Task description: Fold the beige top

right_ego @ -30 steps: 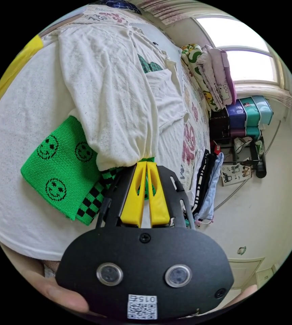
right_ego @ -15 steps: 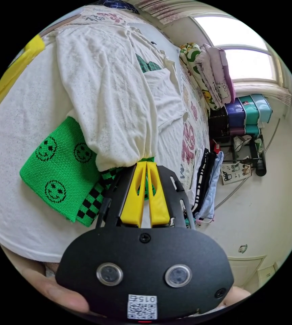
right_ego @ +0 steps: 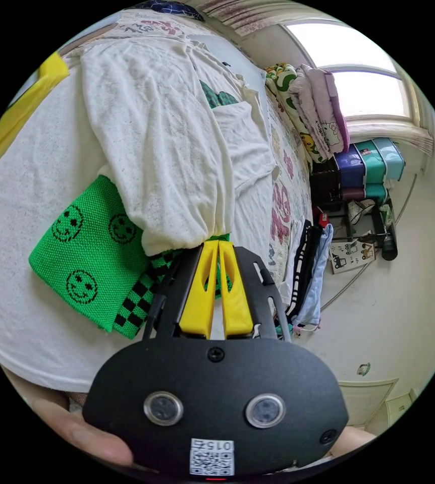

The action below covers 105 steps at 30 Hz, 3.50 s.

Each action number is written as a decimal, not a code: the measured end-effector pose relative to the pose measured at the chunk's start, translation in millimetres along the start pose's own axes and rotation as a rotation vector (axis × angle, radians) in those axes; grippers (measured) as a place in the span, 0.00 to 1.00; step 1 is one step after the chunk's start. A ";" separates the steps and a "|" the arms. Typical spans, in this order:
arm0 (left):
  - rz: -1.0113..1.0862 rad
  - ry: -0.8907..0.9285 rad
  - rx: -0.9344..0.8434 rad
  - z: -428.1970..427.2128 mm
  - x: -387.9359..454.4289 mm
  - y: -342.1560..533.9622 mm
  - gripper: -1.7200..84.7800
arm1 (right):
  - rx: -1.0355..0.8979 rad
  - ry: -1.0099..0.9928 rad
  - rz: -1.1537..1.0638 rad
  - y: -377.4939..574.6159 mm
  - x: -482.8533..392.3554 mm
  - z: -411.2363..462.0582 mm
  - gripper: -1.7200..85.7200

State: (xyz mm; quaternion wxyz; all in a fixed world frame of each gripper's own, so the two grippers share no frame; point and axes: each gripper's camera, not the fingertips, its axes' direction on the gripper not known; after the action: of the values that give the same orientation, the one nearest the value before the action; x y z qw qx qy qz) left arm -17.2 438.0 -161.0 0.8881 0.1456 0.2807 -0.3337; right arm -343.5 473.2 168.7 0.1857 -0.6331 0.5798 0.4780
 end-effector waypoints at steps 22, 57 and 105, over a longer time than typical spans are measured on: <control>0.097 0.103 -0.021 7.9 18.3 1.2 0.01 | 0.078 -0.225 0.044 58.5 37.3 -167.4 0.01; 0.636 -0.289 -0.491 427.6 48.4 -341.8 0.14 | 0.356 -0.773 0.045 -203.8 275.1 -398.9 0.17; 0.822 -0.220 -0.516 522.5 31.5 -505.9 0.18 | 0.292 -1.030 0.142 -328.9 368.4 -596.3 0.16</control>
State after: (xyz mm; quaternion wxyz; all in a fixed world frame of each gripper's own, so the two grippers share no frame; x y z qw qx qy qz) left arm -129.2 -182.9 202.1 0.9776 -0.0161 0.1782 0.1112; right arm 141.2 -117.6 44.1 0.4993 -0.2439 0.5154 0.6524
